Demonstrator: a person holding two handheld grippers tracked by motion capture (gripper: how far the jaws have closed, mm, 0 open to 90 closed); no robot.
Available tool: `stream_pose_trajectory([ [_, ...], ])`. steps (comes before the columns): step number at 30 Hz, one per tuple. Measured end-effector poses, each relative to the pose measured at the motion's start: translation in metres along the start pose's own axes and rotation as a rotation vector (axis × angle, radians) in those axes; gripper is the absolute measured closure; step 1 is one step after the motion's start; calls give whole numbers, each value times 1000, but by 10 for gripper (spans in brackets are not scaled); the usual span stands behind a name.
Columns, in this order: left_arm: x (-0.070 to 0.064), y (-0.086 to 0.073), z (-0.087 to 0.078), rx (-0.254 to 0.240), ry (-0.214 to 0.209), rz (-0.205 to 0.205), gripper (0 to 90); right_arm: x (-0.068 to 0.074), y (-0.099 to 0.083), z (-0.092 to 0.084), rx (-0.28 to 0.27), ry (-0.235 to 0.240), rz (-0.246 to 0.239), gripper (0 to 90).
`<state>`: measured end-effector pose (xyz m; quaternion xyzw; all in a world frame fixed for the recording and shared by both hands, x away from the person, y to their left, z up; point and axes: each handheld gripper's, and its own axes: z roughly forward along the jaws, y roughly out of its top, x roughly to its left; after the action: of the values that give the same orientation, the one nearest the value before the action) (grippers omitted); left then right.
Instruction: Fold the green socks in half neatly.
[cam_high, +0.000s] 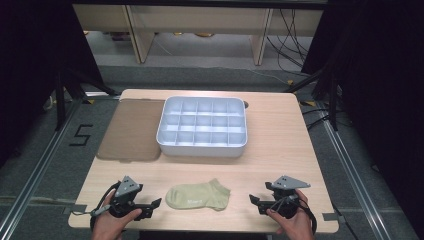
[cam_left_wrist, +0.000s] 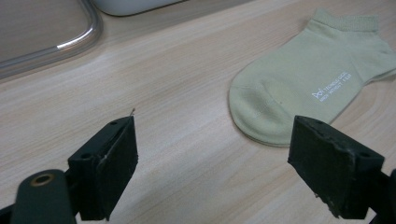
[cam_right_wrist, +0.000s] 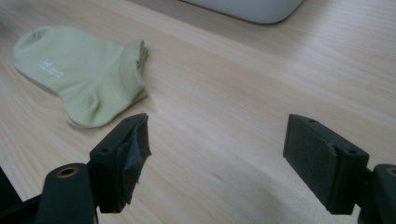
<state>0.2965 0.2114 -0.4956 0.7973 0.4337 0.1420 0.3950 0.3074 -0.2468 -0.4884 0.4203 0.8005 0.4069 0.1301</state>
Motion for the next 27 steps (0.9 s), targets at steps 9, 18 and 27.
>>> stream_pose_trajectory([
  [9, -2, 3, 7, 23, -11, -25, 160, 2, 1, -1, -2, -1, -8, 279],
  [18, -8, 12, 19, 5, -42, -28, 282, 3, 1, -2, -6, -2, 1, 284],
  [27, -15, 16, 40, 53, -61, 8, 447, 2, 2, 1, -17, 28, -29, 284],
])
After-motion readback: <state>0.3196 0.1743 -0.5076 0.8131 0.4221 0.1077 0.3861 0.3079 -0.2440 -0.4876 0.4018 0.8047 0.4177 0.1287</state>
